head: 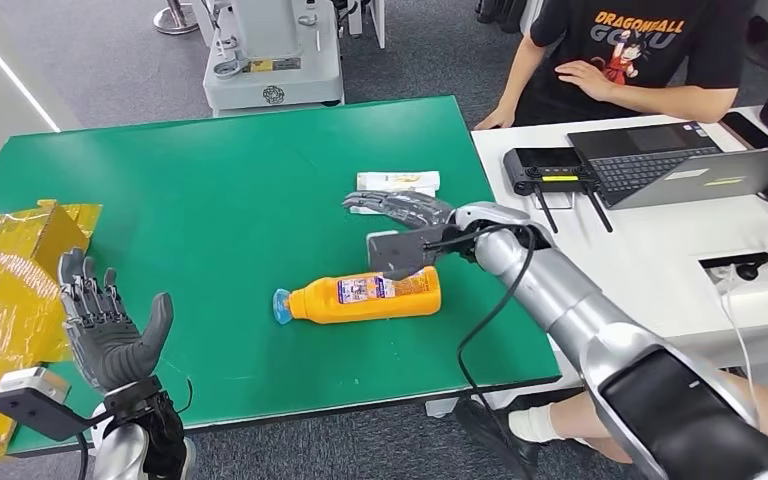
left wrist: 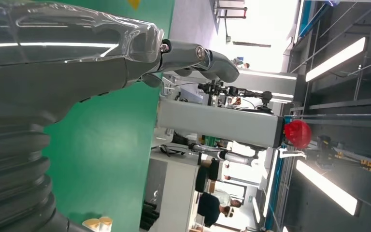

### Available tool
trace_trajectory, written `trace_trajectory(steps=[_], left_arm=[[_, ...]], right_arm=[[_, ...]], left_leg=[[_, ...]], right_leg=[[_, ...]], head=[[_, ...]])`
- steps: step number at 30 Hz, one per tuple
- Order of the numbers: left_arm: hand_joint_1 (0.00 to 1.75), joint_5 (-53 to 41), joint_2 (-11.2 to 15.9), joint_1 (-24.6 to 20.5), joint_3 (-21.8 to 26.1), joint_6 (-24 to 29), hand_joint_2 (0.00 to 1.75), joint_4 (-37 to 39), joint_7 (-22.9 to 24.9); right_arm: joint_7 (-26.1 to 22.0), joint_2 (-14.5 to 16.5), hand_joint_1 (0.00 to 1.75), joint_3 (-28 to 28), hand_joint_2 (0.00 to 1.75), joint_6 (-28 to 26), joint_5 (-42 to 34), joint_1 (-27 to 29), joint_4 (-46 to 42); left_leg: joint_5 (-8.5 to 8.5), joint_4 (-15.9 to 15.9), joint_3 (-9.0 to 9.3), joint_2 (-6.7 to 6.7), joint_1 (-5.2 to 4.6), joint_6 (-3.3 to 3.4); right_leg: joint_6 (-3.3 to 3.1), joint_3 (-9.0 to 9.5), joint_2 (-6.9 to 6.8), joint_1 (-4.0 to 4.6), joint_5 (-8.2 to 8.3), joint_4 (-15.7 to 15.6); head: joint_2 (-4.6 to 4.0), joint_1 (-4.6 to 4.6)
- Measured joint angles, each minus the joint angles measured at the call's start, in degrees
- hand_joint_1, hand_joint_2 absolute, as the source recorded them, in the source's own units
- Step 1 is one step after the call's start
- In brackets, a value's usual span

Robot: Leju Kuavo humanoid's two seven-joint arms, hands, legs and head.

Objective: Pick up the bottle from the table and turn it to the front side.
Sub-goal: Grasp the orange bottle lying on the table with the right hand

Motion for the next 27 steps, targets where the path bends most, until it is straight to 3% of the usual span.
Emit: trace_trajectory(steps=[2, 9, 17, 27], left_arm=[[0.00, 0.4, 0.0, 0.0, 0.0, 0.3, 1.75, 0.0, 0.0], [0.00, 0.7, 0.2, 0.1, -0.1, 0.9, 1.75, -0.1, 0.0], [0.00, 1.1, 0.2, 0.3, -0.2, 2.4, 1.75, -1.0, 0.0], [0.00, 1.2, 0.3, 0.6, -0.8, 2.7, 1.75, -1.7, 0.0]], right_arm=[[1.4, 0.3, 0.00, 3.3, 1.75, 3.6, -2.5, -5.8, 6.0], [2.3, 1.2, 0.00, 10.1, 1.75, 8.5, -4.2, -10.2, 13.4], [3.7, 4.2, 0.00, 17.2, 1.75, 9.3, -6.9, -11.6, 18.5], [6.1, 4.6, 0.00, 22.3, 1.75, 12.7, -10.1, -11.0, 21.8]], left_leg=[[0.01, 0.0, 0.00, -0.04, 0.01, 0.01], [0.01, 0.0, -0.01, -0.03, 0.01, 0.00], [0.01, 0.0, 0.00, -0.04, 0.01, 0.00], [0.01, 0.0, 0.00, -0.03, 0.01, 0.01]], right_leg=[[0.00, 0.00, -0.04, 0.01, 0.00, 0.0], [0.01, 0.00, -0.02, 0.02, -0.02, 0.0], [0.01, 0.01, -0.03, 0.02, -0.02, 0.0], [0.02, 0.01, -0.03, 0.01, -0.02, 0.0]], head=[[0.00, 0.02], [0.00, 0.04], [0.00, 0.03], [0.00, 0.03]])
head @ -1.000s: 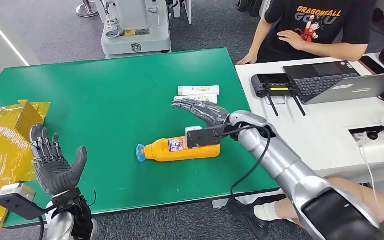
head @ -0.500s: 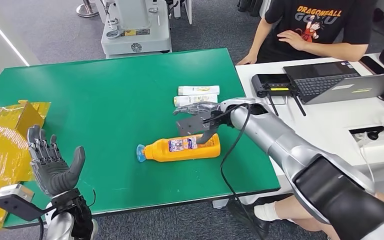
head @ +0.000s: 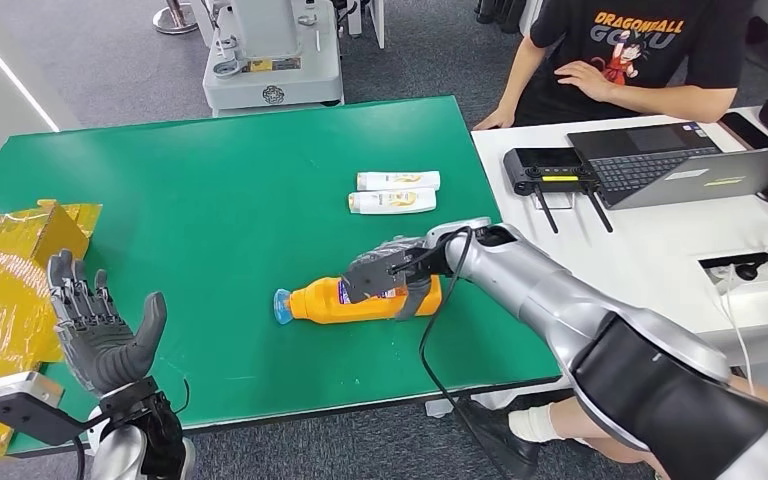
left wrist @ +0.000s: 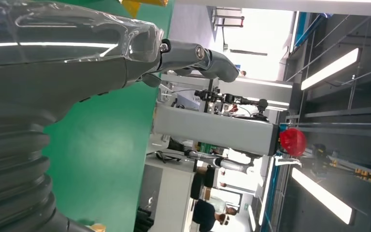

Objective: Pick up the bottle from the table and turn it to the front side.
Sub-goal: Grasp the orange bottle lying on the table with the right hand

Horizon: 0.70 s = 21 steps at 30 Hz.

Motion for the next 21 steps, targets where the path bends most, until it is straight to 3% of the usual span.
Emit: trace_trajectory(steps=[21], left_arm=[[0.00, 1.2, 0.0, -0.2, -1.1, 0.1, 1.75, 0.0, 0.0]], right_arm=[[-0.9, -0.2, 0.00, 2.9, 1.75, -5.9, -1.0, 2.4, 1.9]], left_leg=[[0.00, 0.0, 0.08, 0.07, 0.00, 0.00]], right_leg=[[0.00, 0.02, 0.05, 0.00, 0.00, 0.0]], head=[[0.00, -0.01]])
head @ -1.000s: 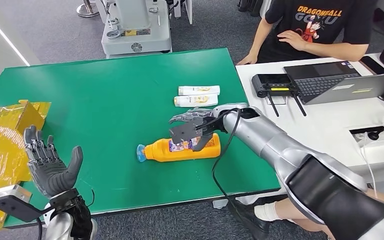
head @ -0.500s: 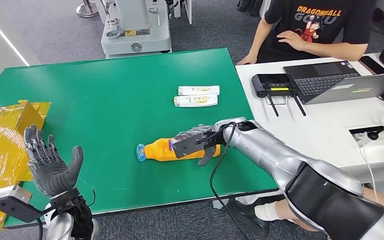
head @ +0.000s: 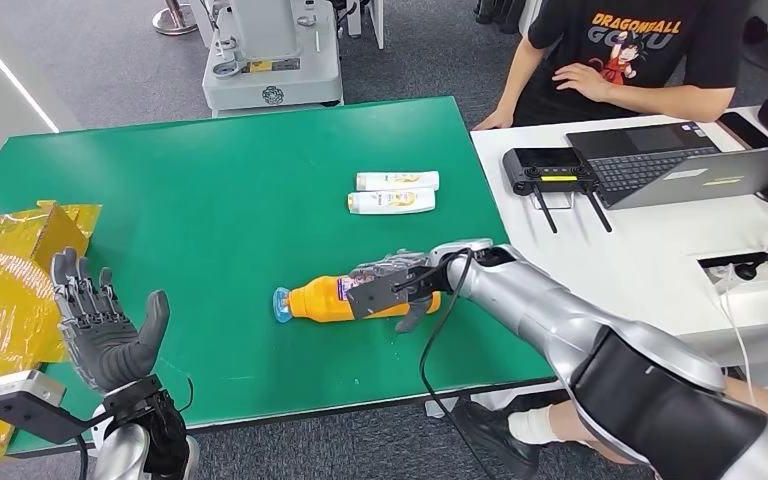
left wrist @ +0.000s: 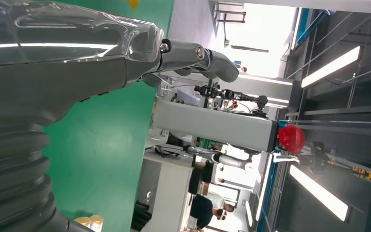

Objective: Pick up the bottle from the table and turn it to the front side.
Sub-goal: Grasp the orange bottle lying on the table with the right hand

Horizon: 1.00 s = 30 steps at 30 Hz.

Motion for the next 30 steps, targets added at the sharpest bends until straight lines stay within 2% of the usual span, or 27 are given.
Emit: trace_trajectory(steps=[9, 18, 30], left_arm=[[0.00, -0.1, 0.0, 0.0, -0.1, -0.2, 1.75, 0.0, 0.0], [0.00, -0.4, 0.0, 0.0, -0.1, 0.3, 1.75, 0.0, 0.0], [0.00, -0.6, 0.1, 0.6, -0.1, -0.3, 1.75, 0.0, 0.0]], right_arm=[[-1.6, -1.7, 0.00, 1.4, 1.75, -3.3, 0.3, 1.1, -0.5], [1.3, -1.7, 0.00, 5.5, 1.75, -8.1, 4.0, -1.3, -1.0], [1.4, -3.5, 0.00, 7.8, 1.75, -11.0, 4.0, -2.0, -1.5]], left_leg=[[0.00, 0.0, -0.01, -0.01, -0.01, 0.00], [0.00, 0.0, -0.02, -0.07, -0.01, 0.01], [-0.01, 0.0, -0.02, -0.05, -0.01, 0.01]], right_leg=[[0.00, 0.02, -0.01, -0.01, 0.00, 0.0], [0.00, 0.04, -0.06, 0.00, 0.00, 0.0], [0.01, 0.02, -0.04, -0.02, 0.00, 0.0]], head=[[0.00, 0.01], [0.00, 0.01], [0.00, 0.00]])
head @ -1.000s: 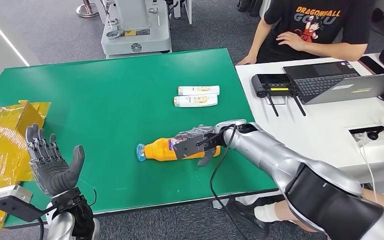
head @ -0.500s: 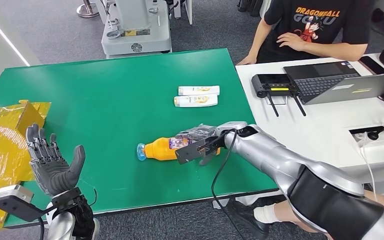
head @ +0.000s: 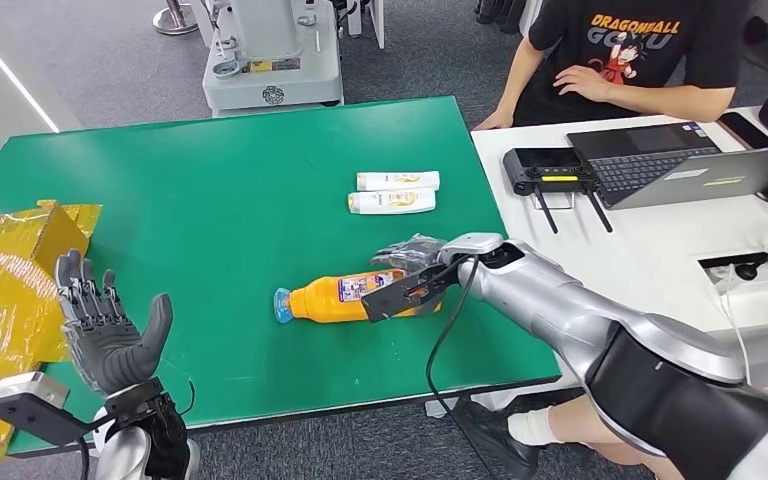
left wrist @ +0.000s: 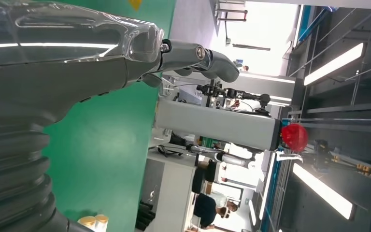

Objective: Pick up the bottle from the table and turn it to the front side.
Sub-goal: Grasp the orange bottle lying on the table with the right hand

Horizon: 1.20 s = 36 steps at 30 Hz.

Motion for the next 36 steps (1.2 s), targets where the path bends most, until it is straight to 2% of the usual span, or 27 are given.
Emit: trace_trajectory(steps=[15, 36], left_arm=[[0.00, -0.1, 0.1, 0.9, 0.0, 1.0, 1.75, -0.3, 0.0], [0.00, 0.0, 0.1, 0.9, -0.3, 1.5, 1.75, -0.3, 0.0]], right_arm=[[-0.3, -0.7, 0.00, 1.4, 1.75, -0.1, -1.3, 0.6, -1.3], [-2.1, 2.6, 0.02, 1.5, 1.75, -3.2, -3.0, 4.0, -0.6]], left_leg=[[0.00, 0.0, -0.01, -0.01, 0.01, 0.00], [0.00, 0.0, 0.01, 0.03, 0.02, -0.01]], right_leg=[[0.00, 0.01, -0.01, 0.01, 0.00, 0.0], [-0.01, 0.00, 0.03, 0.02, -0.01, 0.0]], head=[[0.00, 0.01], [0.00, 0.00]])
